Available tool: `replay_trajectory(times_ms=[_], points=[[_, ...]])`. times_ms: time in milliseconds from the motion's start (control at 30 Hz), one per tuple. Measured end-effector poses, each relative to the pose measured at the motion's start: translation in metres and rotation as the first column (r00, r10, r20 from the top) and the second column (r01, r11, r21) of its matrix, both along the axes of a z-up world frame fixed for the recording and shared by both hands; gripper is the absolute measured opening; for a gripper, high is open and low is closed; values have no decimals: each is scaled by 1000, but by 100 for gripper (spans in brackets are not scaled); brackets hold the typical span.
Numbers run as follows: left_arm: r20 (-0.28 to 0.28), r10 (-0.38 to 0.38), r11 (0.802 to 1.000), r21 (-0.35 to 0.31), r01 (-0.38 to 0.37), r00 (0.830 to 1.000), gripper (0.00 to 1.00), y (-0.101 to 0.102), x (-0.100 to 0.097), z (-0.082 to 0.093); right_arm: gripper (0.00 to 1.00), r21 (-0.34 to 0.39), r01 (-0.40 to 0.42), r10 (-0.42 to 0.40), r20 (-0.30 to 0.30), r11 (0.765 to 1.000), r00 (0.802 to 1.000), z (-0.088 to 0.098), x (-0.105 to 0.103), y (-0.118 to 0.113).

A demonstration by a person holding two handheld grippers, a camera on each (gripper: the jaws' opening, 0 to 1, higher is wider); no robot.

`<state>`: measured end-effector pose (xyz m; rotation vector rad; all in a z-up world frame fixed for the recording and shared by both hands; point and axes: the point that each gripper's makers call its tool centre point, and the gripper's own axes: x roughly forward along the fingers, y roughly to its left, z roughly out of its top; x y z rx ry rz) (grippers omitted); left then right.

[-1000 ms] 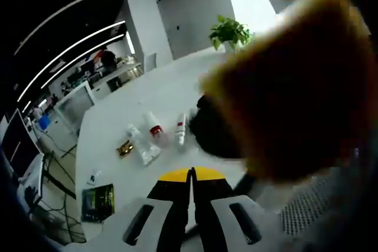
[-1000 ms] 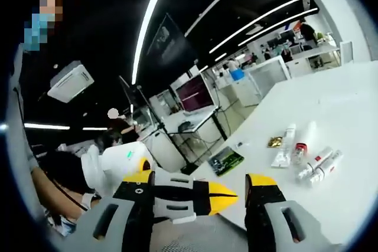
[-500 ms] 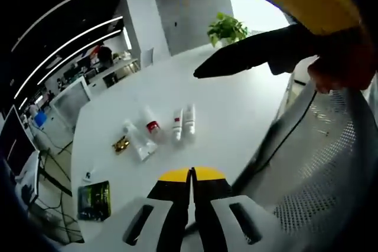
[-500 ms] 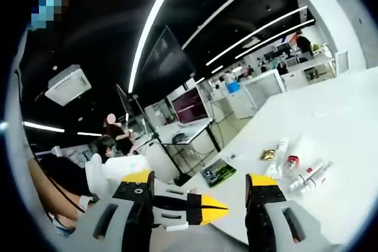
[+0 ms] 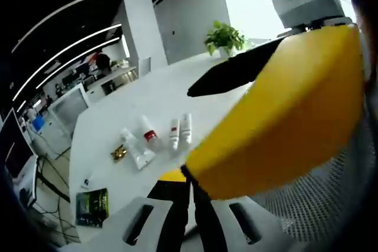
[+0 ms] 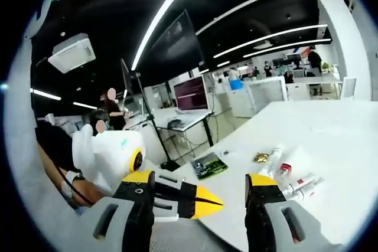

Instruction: Arrange the skincare products in the storage area until every visible bottle or jar stands upright without overlapping.

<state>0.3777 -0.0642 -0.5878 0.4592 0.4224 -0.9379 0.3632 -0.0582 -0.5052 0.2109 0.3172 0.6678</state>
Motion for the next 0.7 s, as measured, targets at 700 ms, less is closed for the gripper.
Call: replay_trajectory(times_ms=[700], points=[[-257,-113,984,-166,71,960,0,-7,-19,14,64,160,76,-70,-38,984,997,18,16,-32]])
